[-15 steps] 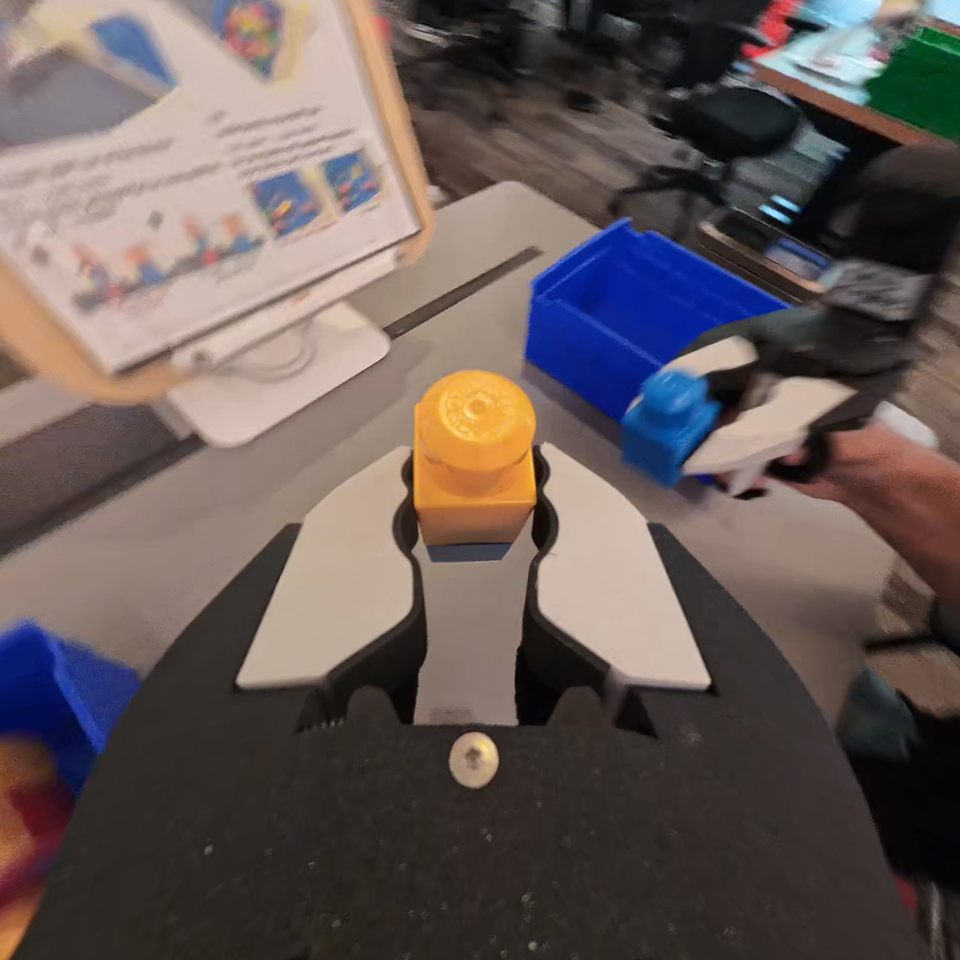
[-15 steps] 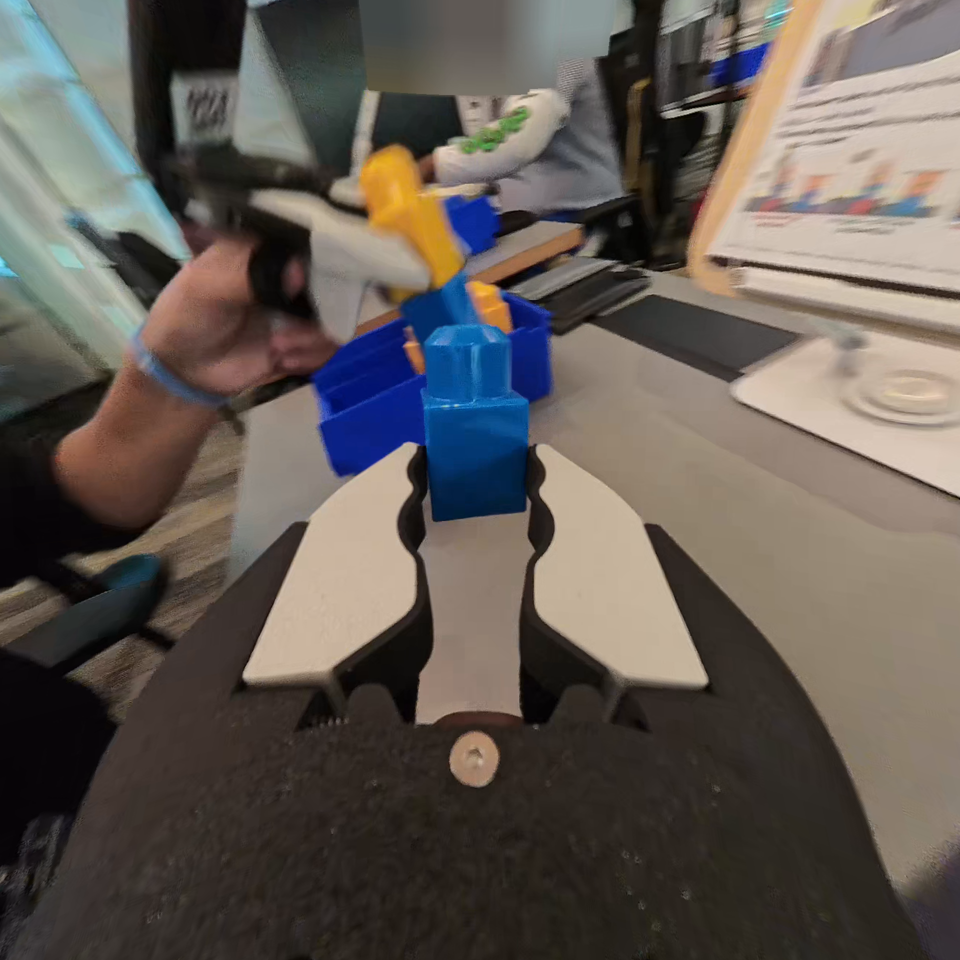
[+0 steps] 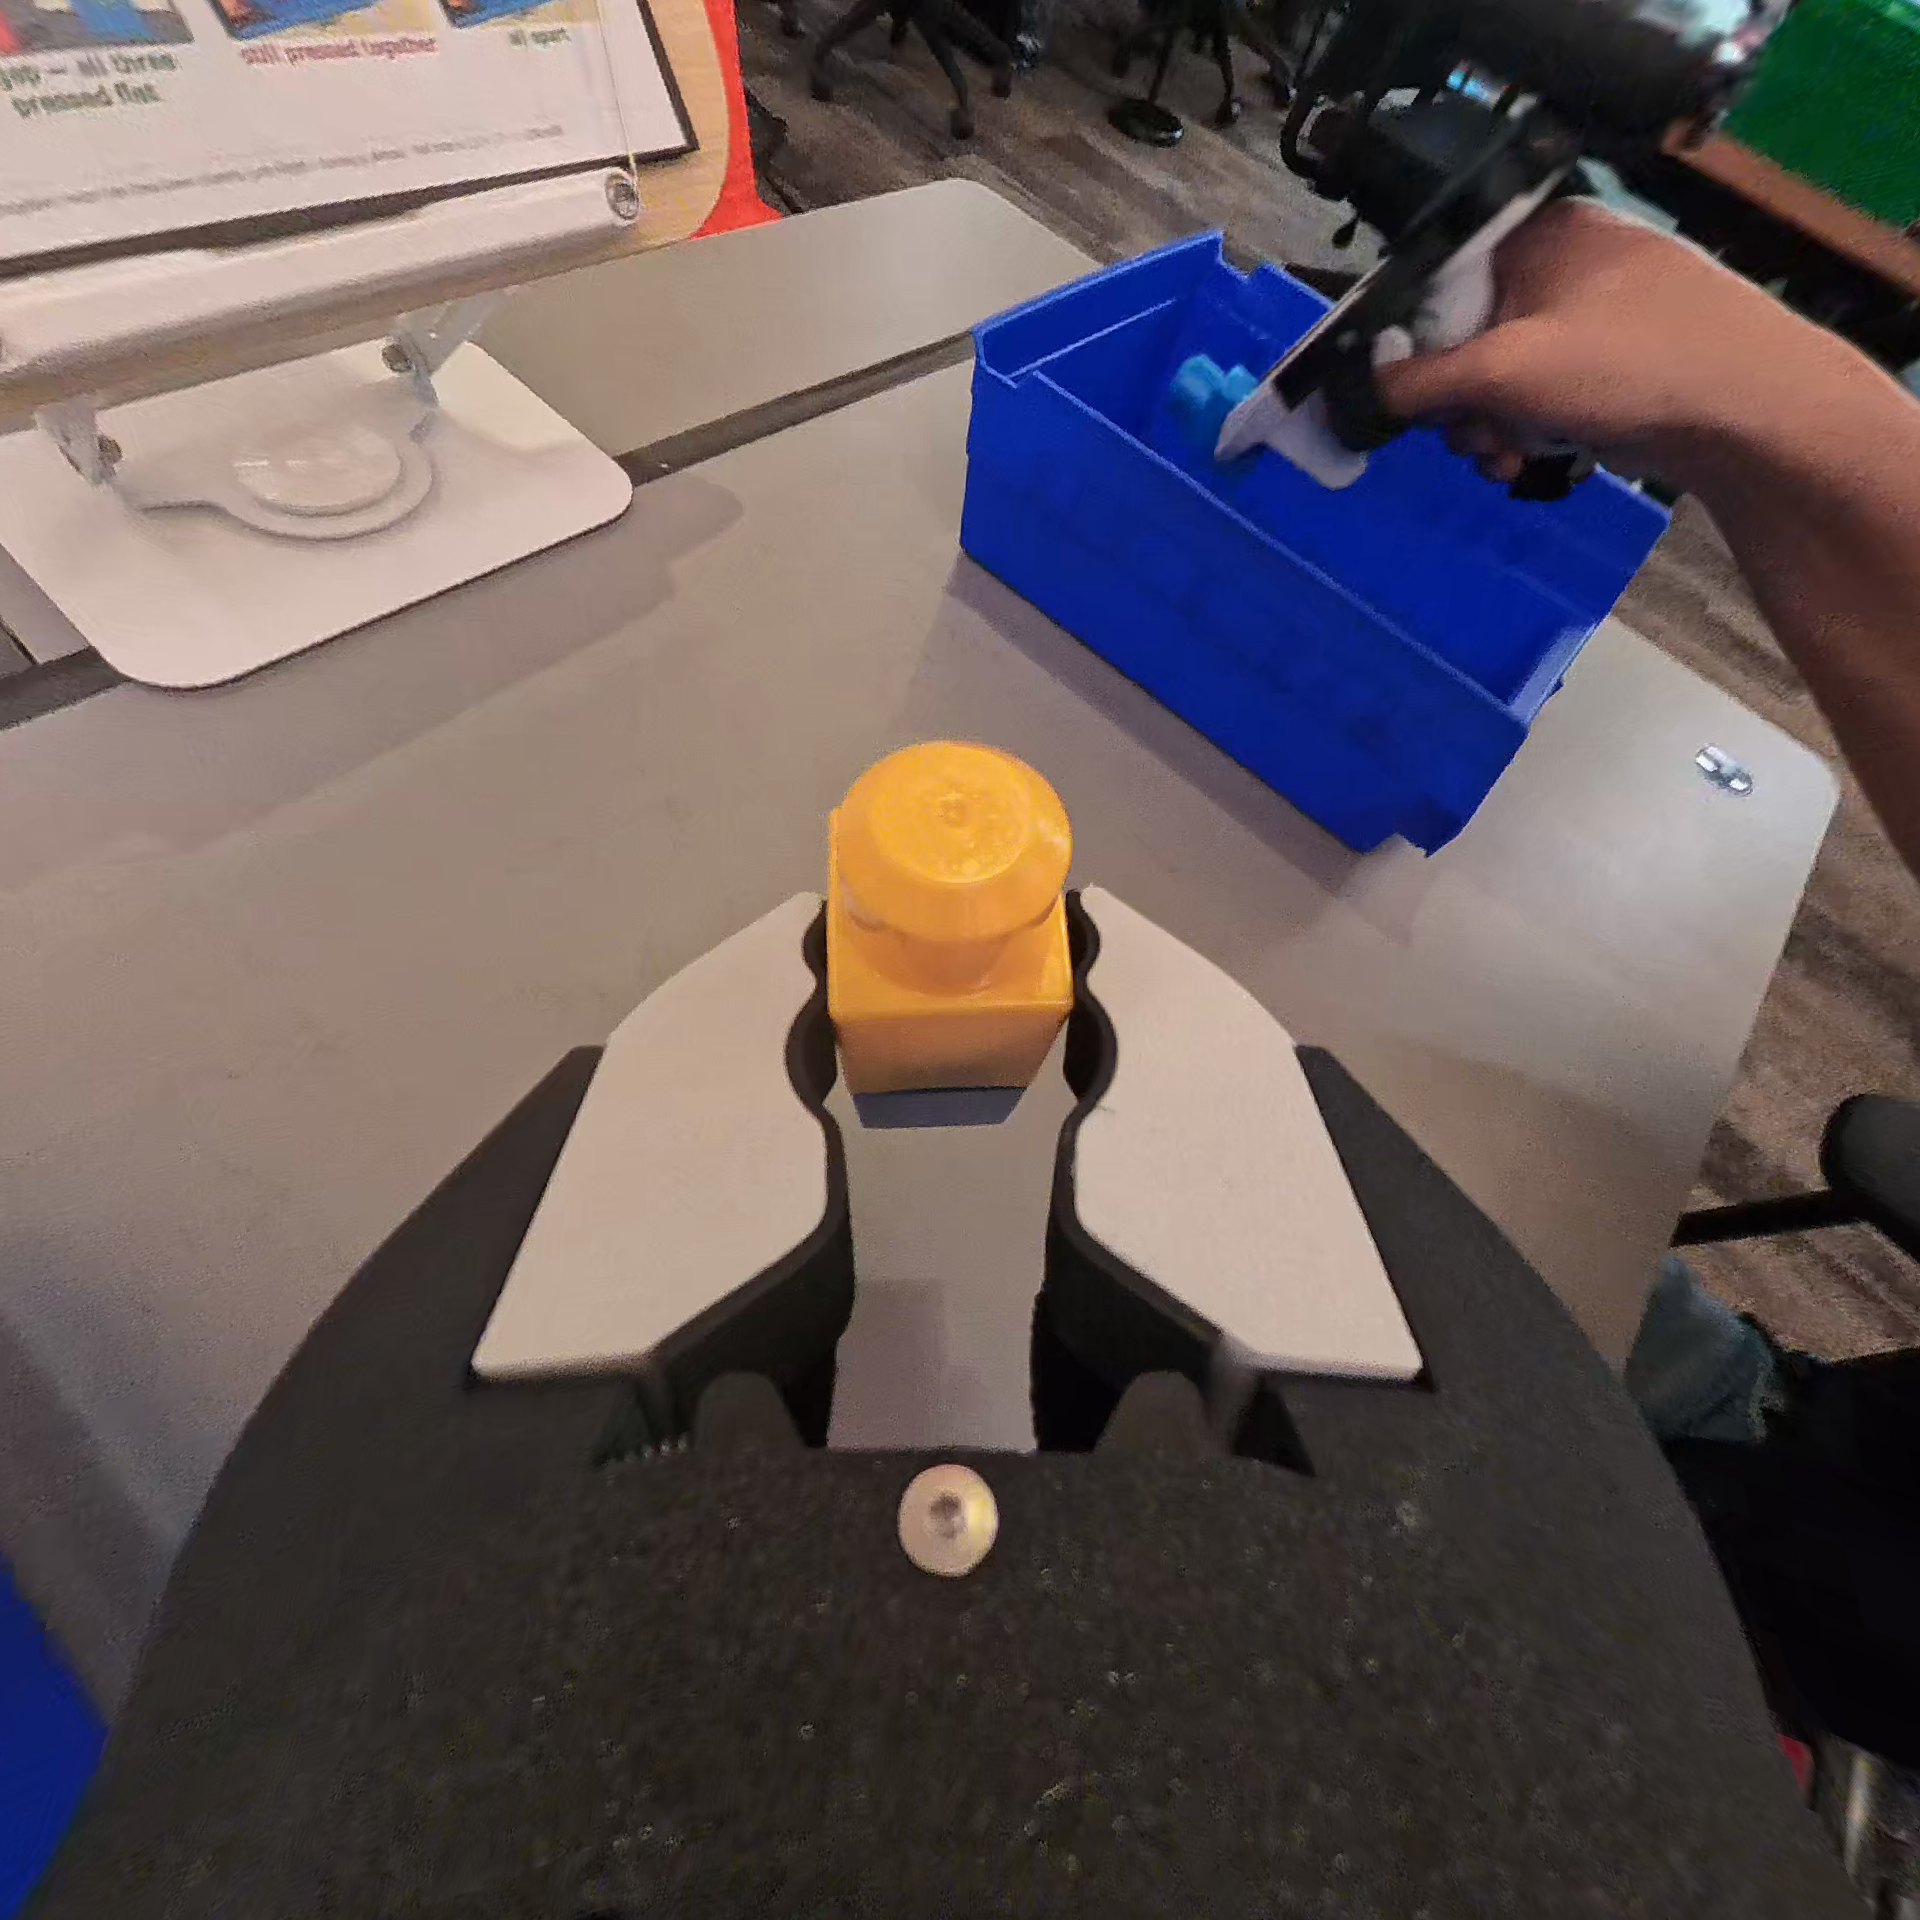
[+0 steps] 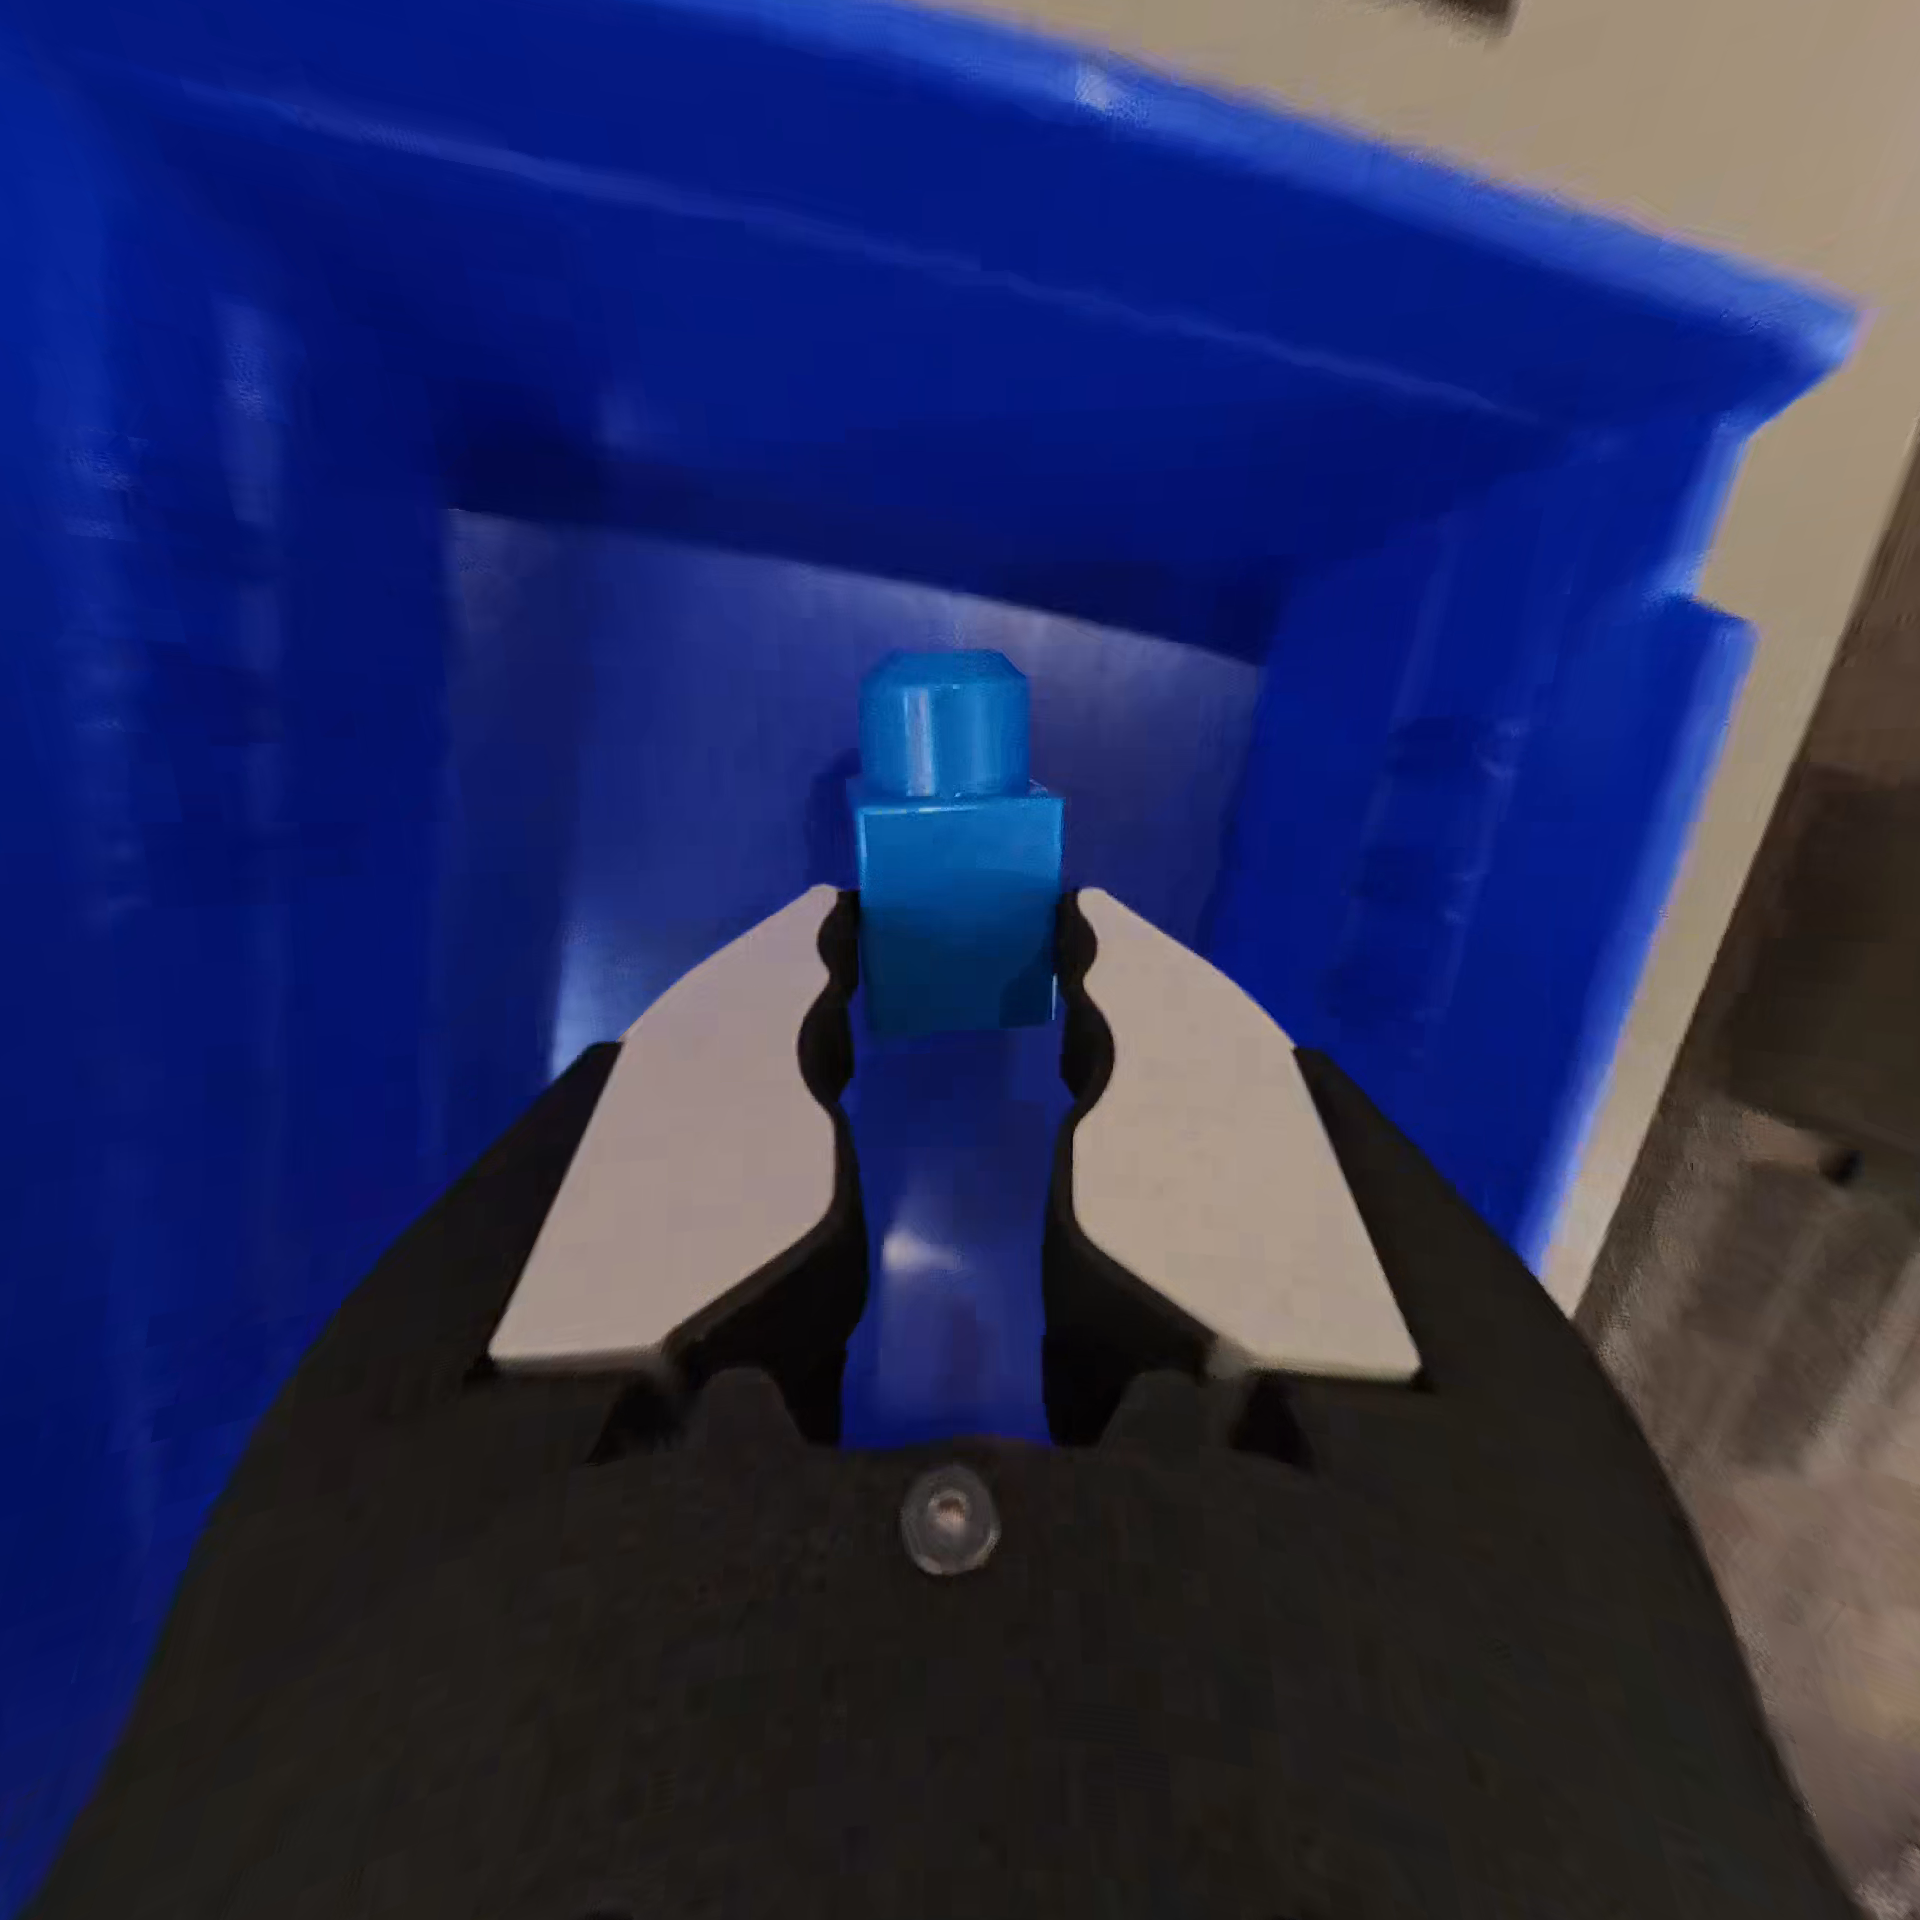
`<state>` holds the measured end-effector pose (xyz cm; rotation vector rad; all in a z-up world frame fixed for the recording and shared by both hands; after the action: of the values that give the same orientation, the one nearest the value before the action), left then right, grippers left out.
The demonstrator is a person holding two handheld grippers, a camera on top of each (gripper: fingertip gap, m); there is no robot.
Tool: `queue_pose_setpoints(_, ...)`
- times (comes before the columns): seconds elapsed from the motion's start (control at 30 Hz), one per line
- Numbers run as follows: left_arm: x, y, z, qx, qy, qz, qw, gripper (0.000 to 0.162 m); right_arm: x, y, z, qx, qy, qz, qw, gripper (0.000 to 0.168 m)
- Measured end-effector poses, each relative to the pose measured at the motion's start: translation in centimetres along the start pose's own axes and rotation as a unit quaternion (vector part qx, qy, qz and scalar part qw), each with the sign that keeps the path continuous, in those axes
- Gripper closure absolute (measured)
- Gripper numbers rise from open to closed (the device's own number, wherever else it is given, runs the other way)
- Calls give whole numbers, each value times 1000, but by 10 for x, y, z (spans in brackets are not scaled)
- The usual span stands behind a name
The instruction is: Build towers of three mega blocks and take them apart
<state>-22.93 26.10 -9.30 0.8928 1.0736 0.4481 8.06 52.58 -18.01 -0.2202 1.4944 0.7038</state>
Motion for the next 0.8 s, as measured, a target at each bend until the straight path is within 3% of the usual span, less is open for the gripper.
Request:
queue_pose_setpoints(0.13,6,-1,6,29,-15,-10,999,121,37,3,8,8,-16,-68,998,131)
queue_pose_setpoints(0.3,8,-3,3,32,-47,-11,998,121,48,0,16,5,-26,-68,997,128)
queue_pose_setpoints(0.4,8,2,-4,35,-67,-37,996,121,29,3,22,9,-43,-13,999,115)
queue_pose_setpoints(0.5,-2,27,-1,44,-150,-55,986,121,-36,19,-6,-16,-9,138,990,112)
queue_pose_setpoints(0.53,-6,38,0,62,-178,-58,980,121,-64,27,-30,-43,36,212,976,113)
queue_pose_setpoints(0.6,-10,61,-6,120,-204,-59,970,121,-114,31,-104,-121,203,326,915,109)
queue_pose_setpoints(0.67,-11,79,-5,163,-259,-58,950,121,-152,14,-183,-213,395,358,818,102)
queue_pose_setpoints(0.7,-11,89,-3,165,-291,-51,941,121,-163,4,-215,-250,456,365,772,101)
queue_pose_setpoints(0.73,-11,96,0,162,-323,-49,931,121,-165,-2,-239,-272,484,367,747,102)
queue_pose_setpoints(0.8,-8,108,1,153,-351,-51,923,121,-157,-4,-272,-294,498,361,731,100)
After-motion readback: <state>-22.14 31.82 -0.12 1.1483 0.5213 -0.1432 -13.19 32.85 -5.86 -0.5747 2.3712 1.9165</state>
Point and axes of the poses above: each gripper's, where its closed fingertips meet, x out along the fingers, y out of its top, z = x × y across the jaws, the point moved 4 cm from there along -x, back along the fingers, and after that the axes turned 5 degrees about -z, right-handed, at the moved point
